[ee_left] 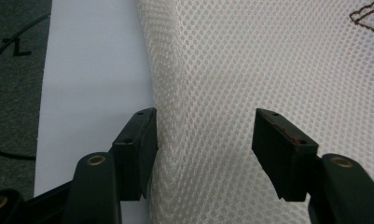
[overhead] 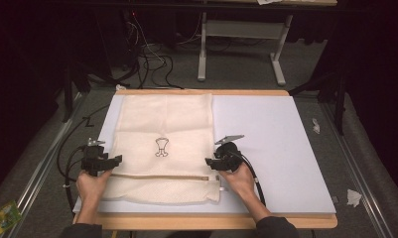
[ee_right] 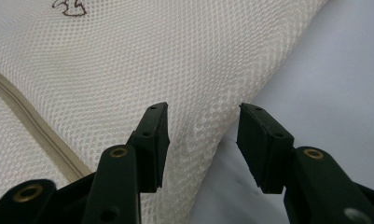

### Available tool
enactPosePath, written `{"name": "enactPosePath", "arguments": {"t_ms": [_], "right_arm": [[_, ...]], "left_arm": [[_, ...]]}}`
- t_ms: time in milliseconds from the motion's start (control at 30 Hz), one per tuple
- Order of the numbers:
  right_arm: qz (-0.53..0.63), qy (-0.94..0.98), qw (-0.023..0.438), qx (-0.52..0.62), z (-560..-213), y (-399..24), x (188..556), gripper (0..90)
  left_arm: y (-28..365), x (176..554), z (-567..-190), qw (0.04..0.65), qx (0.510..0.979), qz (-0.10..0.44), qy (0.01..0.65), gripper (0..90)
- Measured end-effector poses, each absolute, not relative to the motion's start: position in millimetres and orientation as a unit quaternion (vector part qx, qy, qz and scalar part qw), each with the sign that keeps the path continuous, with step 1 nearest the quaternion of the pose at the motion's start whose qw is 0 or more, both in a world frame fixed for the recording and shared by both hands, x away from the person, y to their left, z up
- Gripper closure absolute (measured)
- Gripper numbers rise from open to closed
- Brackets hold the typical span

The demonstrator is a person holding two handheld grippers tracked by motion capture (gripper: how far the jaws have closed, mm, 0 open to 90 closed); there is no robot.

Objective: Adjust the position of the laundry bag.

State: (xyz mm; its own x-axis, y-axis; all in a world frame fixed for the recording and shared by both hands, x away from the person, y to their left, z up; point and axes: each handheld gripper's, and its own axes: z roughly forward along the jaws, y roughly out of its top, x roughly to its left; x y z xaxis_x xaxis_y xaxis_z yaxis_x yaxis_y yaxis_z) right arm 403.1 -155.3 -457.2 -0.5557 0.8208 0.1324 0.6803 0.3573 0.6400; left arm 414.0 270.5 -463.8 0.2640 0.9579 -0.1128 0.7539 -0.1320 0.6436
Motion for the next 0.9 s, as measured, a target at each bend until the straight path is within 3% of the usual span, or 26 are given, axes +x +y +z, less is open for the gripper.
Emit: {"name": "enactPosePath", "arguments": {"t_ms": [300, 467, 567, 667, 900], "right_arm": [[0.317, 0.82, 0.087, 0.468, -463.9, -153.9, 409.1, 64.2], [0.317, 0.824, 0.078, 0.464, -465.2, -152.9, 409.6, 75.4], [0.323, 0.823, 0.07, 0.462, -465.8, -153.8, 411.0, 83.6], [0.325, 0.825, 0.072, 0.458, -465.5, -153.7, 411.0, 86.2], [0.337, 0.823, 0.081, 0.451, -460.9, -156.5, 409.4, 87.3]], "left_arm": [[273.4, 416.6, -468.7, 0.302, 0.729, 0.159, 0.593, 48.0], [272.5, 417.1, -467.2, 0.297, 0.737, 0.155, 0.588, 59.6], [272.8, 417.4, -465.1, 0.295, 0.739, 0.154, 0.586, 72.8], [274.6, 417.6, -462.5, 0.303, 0.739, 0.149, 0.583, 82.1], [273.8, 416.0, -454.1, 0.335, 0.733, 0.152, 0.573, 85.9]]}}
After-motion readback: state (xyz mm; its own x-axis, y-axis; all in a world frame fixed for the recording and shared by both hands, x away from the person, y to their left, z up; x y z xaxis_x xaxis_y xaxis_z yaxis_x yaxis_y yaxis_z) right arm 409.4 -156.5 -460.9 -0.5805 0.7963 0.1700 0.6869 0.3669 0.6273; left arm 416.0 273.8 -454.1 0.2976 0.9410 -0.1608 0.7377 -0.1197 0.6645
